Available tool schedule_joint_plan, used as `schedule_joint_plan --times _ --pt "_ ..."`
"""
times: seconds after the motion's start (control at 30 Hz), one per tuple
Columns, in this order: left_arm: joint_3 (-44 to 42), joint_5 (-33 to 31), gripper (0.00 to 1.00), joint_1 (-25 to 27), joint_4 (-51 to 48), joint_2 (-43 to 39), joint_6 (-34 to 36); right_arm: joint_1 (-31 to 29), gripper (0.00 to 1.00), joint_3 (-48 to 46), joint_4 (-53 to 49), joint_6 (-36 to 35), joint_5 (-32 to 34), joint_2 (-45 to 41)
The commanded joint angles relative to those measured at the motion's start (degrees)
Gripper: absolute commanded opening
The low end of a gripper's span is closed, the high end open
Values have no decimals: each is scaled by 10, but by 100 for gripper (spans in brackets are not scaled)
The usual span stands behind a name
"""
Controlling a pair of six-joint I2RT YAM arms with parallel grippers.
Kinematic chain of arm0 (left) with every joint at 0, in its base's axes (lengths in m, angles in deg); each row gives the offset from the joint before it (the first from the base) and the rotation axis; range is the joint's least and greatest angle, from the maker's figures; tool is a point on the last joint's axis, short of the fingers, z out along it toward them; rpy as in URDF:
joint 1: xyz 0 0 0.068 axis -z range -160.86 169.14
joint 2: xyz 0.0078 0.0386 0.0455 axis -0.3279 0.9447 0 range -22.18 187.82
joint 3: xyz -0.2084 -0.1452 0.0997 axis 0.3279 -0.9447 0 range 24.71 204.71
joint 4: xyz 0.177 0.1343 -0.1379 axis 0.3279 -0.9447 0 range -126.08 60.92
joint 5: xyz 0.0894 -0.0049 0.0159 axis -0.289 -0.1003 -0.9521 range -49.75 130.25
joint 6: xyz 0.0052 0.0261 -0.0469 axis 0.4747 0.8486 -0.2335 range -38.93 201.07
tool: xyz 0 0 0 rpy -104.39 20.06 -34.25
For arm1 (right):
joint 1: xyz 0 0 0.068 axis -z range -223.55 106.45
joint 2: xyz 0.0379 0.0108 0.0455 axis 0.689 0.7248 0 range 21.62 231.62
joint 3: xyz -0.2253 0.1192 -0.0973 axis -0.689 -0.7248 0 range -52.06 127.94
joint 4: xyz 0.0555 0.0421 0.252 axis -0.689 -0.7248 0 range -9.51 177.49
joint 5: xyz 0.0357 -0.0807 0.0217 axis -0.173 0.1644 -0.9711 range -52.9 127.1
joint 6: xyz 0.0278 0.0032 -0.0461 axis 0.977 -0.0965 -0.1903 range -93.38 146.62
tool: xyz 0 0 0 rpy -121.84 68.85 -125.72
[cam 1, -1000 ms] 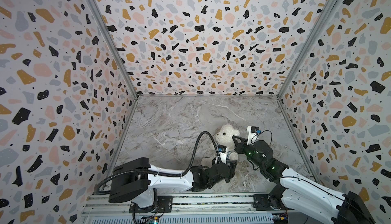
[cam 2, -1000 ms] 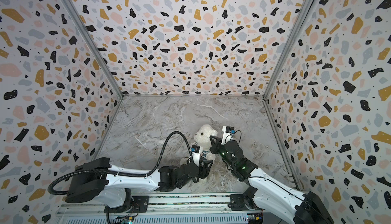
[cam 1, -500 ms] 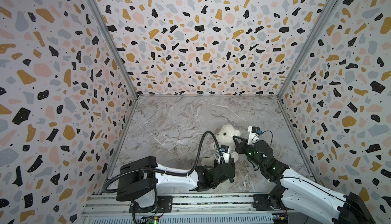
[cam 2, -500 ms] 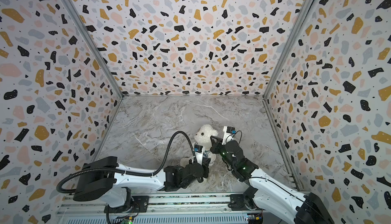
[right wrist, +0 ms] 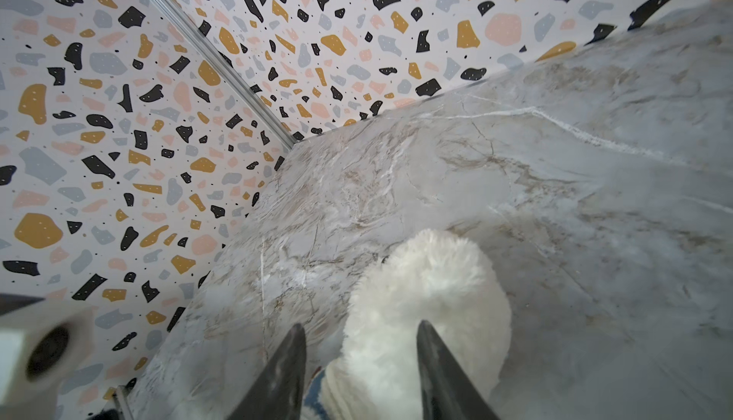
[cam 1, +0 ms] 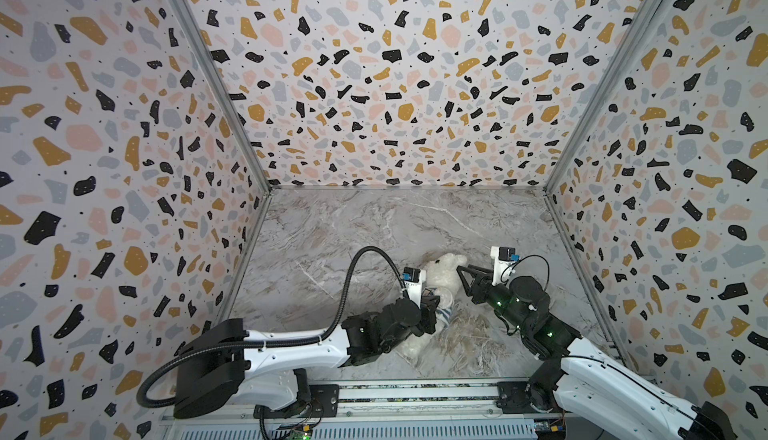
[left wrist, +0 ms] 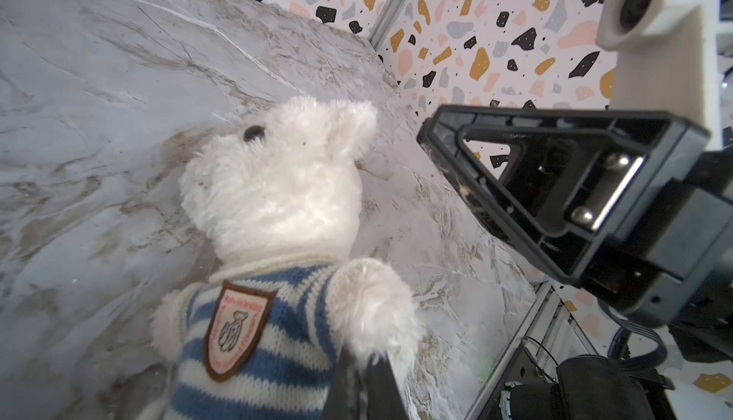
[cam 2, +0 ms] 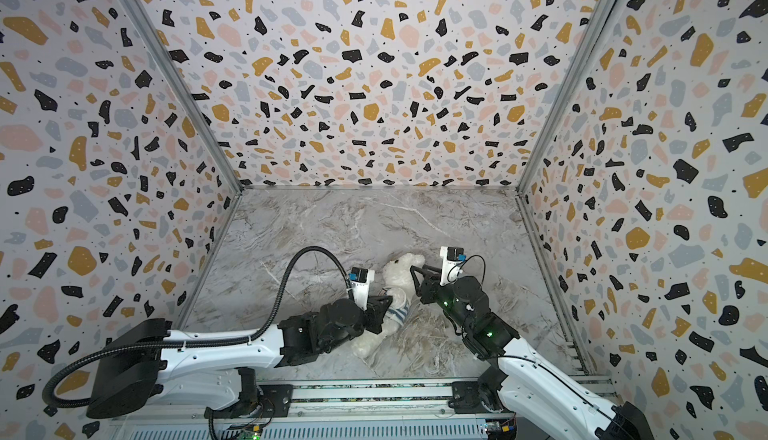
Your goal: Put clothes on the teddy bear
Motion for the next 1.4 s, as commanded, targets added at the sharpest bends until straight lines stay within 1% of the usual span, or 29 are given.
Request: schedule_joint_plan --times 0.0,0.1,0.2,0.27,0.43,0.6,0.7,0.8,0.9,1.1,1.37 --pt "-23 113 0 -50 11 -45 32 5 52 18 -33 -77 -38 -24" --pt "-56 192 0 -119 6 -76 48 6 54 -3 -13 -105 -72 -44" --pt "-81 264 0 -184 1 -96 66 6 54 -35 27 -111 -95 -51" --pt "-90 310 0 -222 3 -102 77 5 54 -57 66 -112 -127 -41" --pt "-70 333 0 -258 -44 -92 113 0 49 -71 111 -138 -184 24" --pt "-58 347 0 -278 -75 -81 129 -19 48 -57 154 -177 -238 107" --pt "-50 361 0 -294 -76 -71 130 -26 47 -63 213 -192 -289 141" --pt "-43 364 0 -299 -82 -64 136 -36 47 -66 233 -213 -296 159" --pt "-44 368 0 -302 -83 -64 139 -40 45 -63 233 -222 -278 181" --pt "-48 373 0 -304 -80 -65 136 -53 35 -45 238 -231 -250 218" --pt "-55 368 0 -308 -73 -71 125 -75 12 -19 223 -252 -240 257"
